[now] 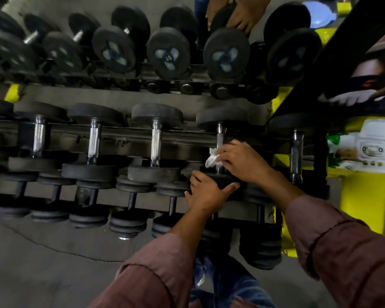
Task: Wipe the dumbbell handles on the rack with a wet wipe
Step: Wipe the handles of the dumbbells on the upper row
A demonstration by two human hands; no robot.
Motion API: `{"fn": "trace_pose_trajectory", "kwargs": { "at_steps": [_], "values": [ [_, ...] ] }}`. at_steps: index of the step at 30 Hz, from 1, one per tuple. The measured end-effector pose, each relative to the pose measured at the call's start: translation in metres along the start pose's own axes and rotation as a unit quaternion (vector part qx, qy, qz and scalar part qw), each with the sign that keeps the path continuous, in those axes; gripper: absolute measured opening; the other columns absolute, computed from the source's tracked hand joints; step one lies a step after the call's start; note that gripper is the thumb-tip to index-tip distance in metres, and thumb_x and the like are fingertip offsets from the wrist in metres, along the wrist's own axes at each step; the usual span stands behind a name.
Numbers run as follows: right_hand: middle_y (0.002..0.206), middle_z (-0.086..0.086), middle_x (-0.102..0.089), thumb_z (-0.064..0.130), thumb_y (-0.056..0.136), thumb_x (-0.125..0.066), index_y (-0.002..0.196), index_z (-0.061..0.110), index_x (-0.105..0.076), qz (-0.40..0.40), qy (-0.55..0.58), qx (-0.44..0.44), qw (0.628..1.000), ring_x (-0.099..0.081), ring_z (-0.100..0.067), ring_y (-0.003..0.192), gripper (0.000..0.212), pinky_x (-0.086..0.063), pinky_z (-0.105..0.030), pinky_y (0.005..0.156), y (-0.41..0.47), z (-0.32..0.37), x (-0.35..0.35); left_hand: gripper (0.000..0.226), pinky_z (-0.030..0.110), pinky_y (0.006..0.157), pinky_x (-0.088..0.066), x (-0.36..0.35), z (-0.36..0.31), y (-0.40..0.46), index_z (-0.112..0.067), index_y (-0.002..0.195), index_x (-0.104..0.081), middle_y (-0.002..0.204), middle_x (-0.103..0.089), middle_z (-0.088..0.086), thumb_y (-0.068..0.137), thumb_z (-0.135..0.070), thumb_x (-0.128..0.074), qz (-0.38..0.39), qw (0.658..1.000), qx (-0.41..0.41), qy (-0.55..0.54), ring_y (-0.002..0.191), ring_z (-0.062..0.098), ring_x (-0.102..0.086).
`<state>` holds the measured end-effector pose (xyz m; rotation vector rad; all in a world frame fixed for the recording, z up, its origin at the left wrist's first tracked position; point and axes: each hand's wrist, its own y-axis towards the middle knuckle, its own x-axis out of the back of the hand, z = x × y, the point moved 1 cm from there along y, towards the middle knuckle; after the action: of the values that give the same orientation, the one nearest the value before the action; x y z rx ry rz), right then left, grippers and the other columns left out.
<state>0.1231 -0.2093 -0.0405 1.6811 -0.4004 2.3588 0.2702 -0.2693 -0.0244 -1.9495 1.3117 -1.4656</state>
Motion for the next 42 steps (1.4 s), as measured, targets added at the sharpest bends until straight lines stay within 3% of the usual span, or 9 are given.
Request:
{"fn": "trace_pose_trajectory", "kwargs": {
  "at_steps": [4,10,17,26,30,33,36,39,42],
  "values": [
    [0.115,0.008,-0.071,0.008,0.085,-0.062,0.103,0.025,-0.077,0.076,0.119,0.015,0.99,-0.064,-0.018,0.105,0.029,-0.05,-0.037,0.093,-0.009,-0.008,-0.001,0.141,0.058,0.123,-0.015,0.0,0.001,-0.002,0.003,0.156,0.011,0.165,-0.008,0.022,0.073,-0.084,-0.063,-0.01,1.0,-0.007,0.014,0.152,0.037,-0.019],
    [0.098,0.006,-0.073,0.004,0.079,-0.061,0.091,0.023,-0.079,0.093,0.189,-0.105,0.972,-0.067,-0.013,0.093,0.029,-0.053,-0.03,0.086,-0.014,-0.014,-0.002,0.142,0.058,0.123,-0.016,0.0,0.001,-0.001,0.002,0.157,0.009,0.164,-0.011,0.022,0.071,-0.087,-0.061,-0.015,1.0,-0.005,0.024,0.152,0.037,-0.02],
    [0.064,0.002,-0.059,0.005,0.082,-0.064,0.06,0.015,-0.06,0.118,0.21,-0.265,0.934,-0.059,-0.016,0.07,0.024,-0.036,-0.02,0.053,-0.007,-0.014,-0.011,0.141,0.06,0.122,-0.015,0.001,0.0,-0.004,0.003,0.156,0.01,0.164,-0.01,0.024,0.072,-0.087,-0.06,-0.007,1.0,-0.012,0.022,0.151,0.038,-0.02],
    [0.05,0.005,-0.055,0.044,0.087,-0.07,0.054,0.016,-0.063,0.061,0.304,-0.344,0.887,-0.05,-0.01,0.052,0.044,-0.031,-0.027,0.05,-0.013,-0.003,0.002,0.139,0.059,0.123,-0.013,0.004,0.001,-0.008,0.001,0.157,0.013,0.166,-0.005,0.022,0.075,-0.083,-0.061,-0.003,1.0,-0.02,0.007,0.153,0.039,-0.014],
    [0.049,0.002,-0.049,0.043,0.084,-0.075,0.06,0.007,-0.064,0.053,0.309,-0.305,0.899,-0.04,-0.006,0.047,0.045,-0.031,-0.026,0.05,-0.017,0.001,0.009,0.137,0.058,0.123,-0.014,0.006,0.007,-0.007,-0.003,0.159,0.007,0.166,-0.007,0.022,0.074,-0.084,-0.062,-0.008,1.0,-0.028,0.006,0.153,0.038,-0.017],
    [0.048,0.007,-0.05,0.036,0.082,-0.077,0.065,0.006,-0.068,0.034,0.339,-0.276,0.899,-0.04,-0.002,0.046,0.036,-0.032,-0.025,0.051,-0.013,0.007,0.012,0.122,0.054,0.119,-0.029,0.014,0.019,-0.005,-0.004,0.157,-0.015,0.159,-0.029,0.02,0.076,-0.081,-0.064,-0.063,0.996,-0.058,0.022,0.145,0.038,-0.036],
    [0.052,0.004,-0.055,0.034,0.082,-0.077,0.063,0.01,-0.067,0.014,0.366,-0.252,0.896,-0.045,-0.004,0.052,0.032,-0.036,-0.028,0.057,-0.006,0.015,0.015,0.102,0.048,0.106,-0.043,0.036,0.036,-0.009,-0.006,0.154,-0.025,0.149,-0.041,0.017,0.084,-0.067,-0.067,-0.191,0.974,-0.112,0.047,0.133,0.036,-0.047],
    [0.061,-0.004,-0.063,0.031,0.083,-0.077,0.064,0.014,-0.068,-0.004,0.387,-0.239,0.89,-0.054,-0.009,0.059,0.027,-0.044,-0.031,0.061,0.004,0.023,0.017,0.089,0.046,0.106,-0.041,0.065,0.054,-0.011,-0.01,0.151,-0.032,0.146,-0.045,0.012,0.087,-0.062,-0.065,-0.301,0.938,-0.142,0.098,0.133,0.03,-0.046],
    [0.067,-0.009,-0.067,0.029,0.08,-0.081,0.07,0.015,-0.069,-0.01,0.411,-0.23,0.882,-0.059,-0.012,0.061,0.02,-0.051,-0.034,0.061,0.019,0.038,0.024,0.084,0.047,0.113,-0.037,0.089,0.075,-0.005,-0.011,0.146,-0.039,0.145,-0.047,0.011,0.085,-0.063,-0.066,-0.337,0.927,-0.112,0.119,0.136,0.029,-0.043]
  ]
}}
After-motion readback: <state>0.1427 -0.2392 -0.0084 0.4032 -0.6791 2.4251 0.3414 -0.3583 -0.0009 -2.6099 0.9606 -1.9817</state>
